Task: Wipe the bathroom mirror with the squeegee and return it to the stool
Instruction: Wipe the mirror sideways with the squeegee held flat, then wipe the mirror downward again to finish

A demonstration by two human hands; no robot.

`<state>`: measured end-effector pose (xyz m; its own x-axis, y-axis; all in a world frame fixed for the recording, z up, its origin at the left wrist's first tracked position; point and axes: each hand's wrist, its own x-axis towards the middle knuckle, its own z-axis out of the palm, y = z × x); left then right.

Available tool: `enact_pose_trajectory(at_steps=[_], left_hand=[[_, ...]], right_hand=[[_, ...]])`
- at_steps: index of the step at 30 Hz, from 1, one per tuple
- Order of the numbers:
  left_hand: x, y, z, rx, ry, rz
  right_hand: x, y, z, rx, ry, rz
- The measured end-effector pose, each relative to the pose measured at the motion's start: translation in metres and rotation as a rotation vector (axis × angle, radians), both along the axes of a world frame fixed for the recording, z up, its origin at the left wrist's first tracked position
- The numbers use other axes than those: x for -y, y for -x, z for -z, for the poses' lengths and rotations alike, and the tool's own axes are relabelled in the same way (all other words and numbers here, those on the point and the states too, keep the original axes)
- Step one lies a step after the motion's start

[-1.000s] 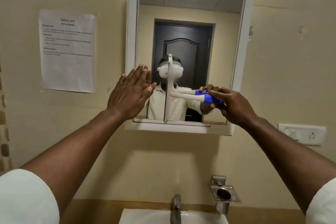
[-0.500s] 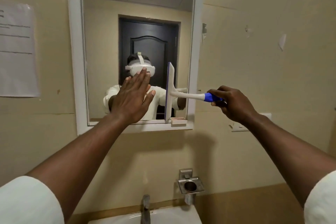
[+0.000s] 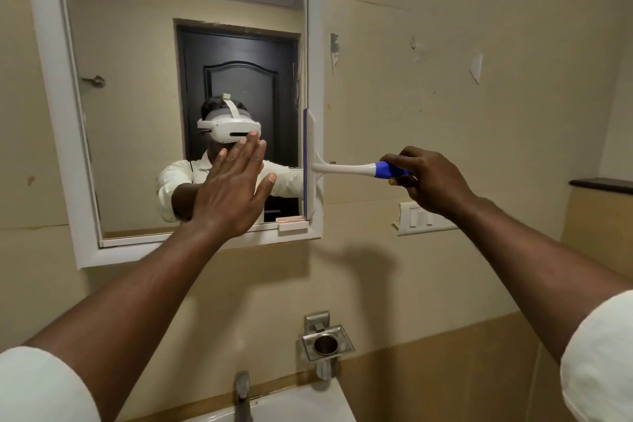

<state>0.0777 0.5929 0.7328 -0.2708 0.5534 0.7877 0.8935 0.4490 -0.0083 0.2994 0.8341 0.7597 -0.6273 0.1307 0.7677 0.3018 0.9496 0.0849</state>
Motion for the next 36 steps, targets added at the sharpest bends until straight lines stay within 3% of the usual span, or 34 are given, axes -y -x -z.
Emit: enact_pose_trajectory(at_steps=[21, 30, 36], left_hand=[[0.045, 0.005, -0.002, 0.001, -0.024, -0.064], [0.093, 0.004, -0.012, 0.033, -0.036, -0.128], [0.123, 0.005, -0.042, -0.07, -0.085, -0.157]], right_hand=[[0.015, 0.007, -0.007, -0.071, -0.038, -0.053], [0.057, 0.035, -0.008, -0.189, 0.095, -0.151], [0.106, 0.065, -0.033, -0.383, 0.267, -0.312]])
